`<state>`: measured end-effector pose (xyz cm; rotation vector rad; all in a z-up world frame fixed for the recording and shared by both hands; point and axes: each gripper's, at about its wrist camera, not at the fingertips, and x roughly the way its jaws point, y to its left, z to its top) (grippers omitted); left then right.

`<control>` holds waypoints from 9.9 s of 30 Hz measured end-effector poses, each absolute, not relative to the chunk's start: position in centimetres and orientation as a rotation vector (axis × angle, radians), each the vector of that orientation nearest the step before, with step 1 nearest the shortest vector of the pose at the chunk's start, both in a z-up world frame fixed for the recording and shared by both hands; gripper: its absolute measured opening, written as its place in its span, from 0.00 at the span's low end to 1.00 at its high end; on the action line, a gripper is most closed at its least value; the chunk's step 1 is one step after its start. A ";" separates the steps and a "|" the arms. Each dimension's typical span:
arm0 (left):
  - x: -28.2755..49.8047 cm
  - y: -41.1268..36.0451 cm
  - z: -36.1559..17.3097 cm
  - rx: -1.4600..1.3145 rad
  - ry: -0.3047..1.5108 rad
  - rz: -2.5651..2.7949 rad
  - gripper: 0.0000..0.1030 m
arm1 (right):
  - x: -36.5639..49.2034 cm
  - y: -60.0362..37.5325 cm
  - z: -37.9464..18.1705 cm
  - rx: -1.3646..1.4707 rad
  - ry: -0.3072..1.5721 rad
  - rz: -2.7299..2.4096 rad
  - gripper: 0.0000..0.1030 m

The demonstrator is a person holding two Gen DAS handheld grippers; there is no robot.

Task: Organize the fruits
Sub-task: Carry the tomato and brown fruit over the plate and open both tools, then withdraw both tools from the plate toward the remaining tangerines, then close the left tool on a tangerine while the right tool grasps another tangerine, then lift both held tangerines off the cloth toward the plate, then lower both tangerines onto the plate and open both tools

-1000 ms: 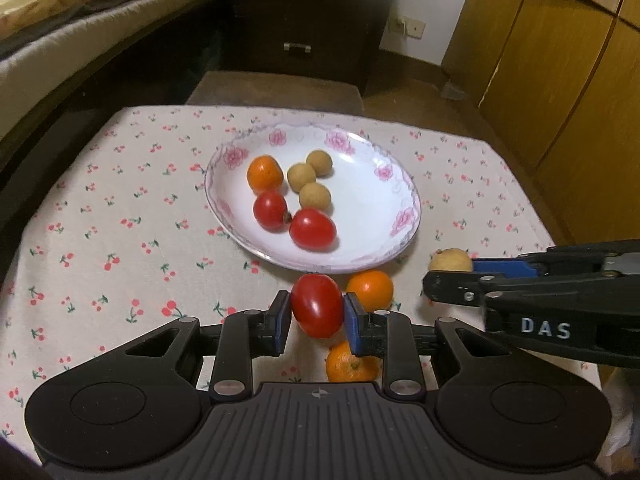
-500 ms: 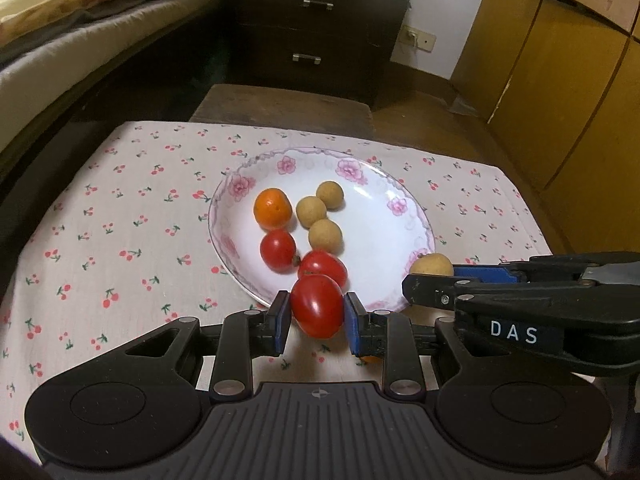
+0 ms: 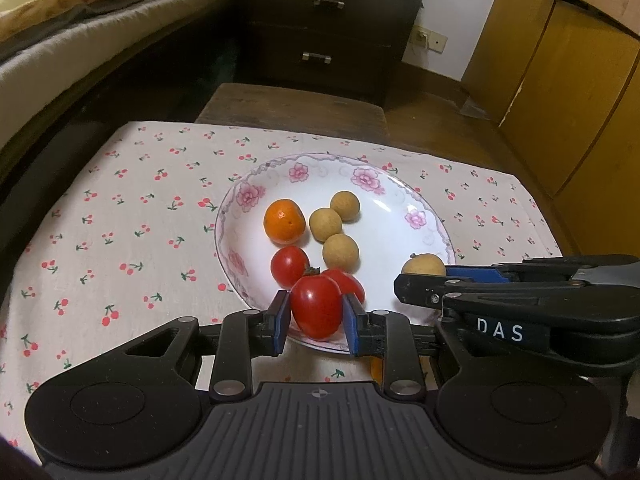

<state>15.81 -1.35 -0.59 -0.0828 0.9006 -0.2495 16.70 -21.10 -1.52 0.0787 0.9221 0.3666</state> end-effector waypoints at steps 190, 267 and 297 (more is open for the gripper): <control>7.7 -3.0 -2.8 0.058 0.989 -0.348 0.38 | 7.4 -21.9 -3.6 -0.081 1.029 0.359 0.32; 15.3 -1.5 0.6 -0.053 0.895 -0.267 0.38 | 15.4 -21.1 0.1 0.026 0.890 0.356 0.33; 16.8 -1.2 0.8 -0.115 0.879 -0.242 0.44 | 17.4 -21.9 -0.2 0.102 0.879 0.349 0.35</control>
